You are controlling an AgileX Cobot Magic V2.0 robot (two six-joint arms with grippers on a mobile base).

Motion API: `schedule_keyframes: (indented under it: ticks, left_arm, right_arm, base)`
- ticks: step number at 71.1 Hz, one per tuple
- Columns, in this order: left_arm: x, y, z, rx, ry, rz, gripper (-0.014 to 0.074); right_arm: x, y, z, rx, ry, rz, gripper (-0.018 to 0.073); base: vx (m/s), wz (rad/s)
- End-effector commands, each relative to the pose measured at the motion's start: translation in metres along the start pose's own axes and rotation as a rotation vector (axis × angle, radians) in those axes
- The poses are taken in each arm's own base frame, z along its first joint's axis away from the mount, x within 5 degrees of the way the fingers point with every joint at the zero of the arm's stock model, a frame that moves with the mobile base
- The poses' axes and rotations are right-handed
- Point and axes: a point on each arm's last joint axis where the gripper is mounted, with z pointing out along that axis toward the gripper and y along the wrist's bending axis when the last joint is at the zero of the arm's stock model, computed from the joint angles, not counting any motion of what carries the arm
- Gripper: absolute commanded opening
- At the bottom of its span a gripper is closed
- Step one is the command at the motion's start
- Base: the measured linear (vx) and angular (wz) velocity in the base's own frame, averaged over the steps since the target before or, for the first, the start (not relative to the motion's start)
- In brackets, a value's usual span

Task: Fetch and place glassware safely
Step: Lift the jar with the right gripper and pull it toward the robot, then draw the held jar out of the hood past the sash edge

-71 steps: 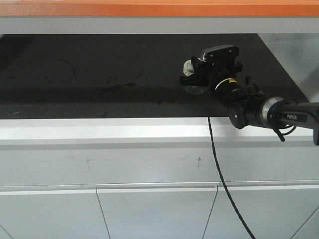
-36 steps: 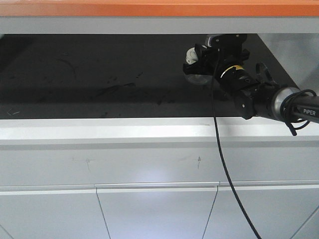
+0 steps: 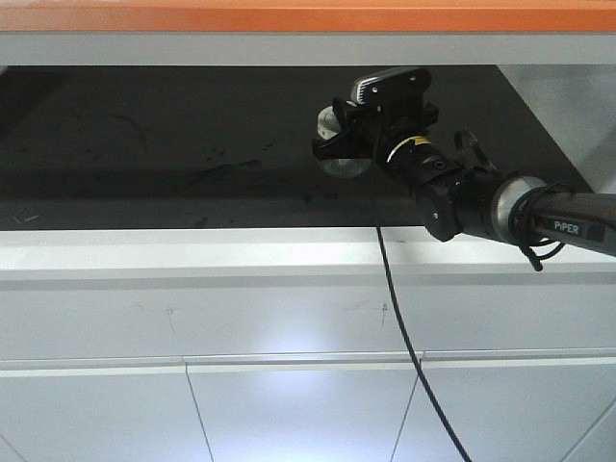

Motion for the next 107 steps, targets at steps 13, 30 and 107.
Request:
schedule_keyframes:
  ticks: [13,30,107]
  left_arm:
    - [-0.014,0.001,-0.002,-0.006,-0.092,-0.008,-0.0007]
    - [-0.014,0.001,-0.002,-0.006,-0.092,-0.008,-0.0007]
    - [-0.014,0.001,-0.002,-0.006,-0.092,-0.008,-0.0007]
  right_arm:
    - [-0.051,0.008,-0.023,-0.012,-0.218,0.013,-0.0003]
    - [-0.050,0.010,-0.074,0.002,-0.286,-0.023,-0.0003]
    - [-0.131,0.038,-0.237,-0.292,-0.301,-0.018,-0.0003]
  base:
    - [0.00,0.00]
    - [0.00,0.00]
    - [0.00,0.00]
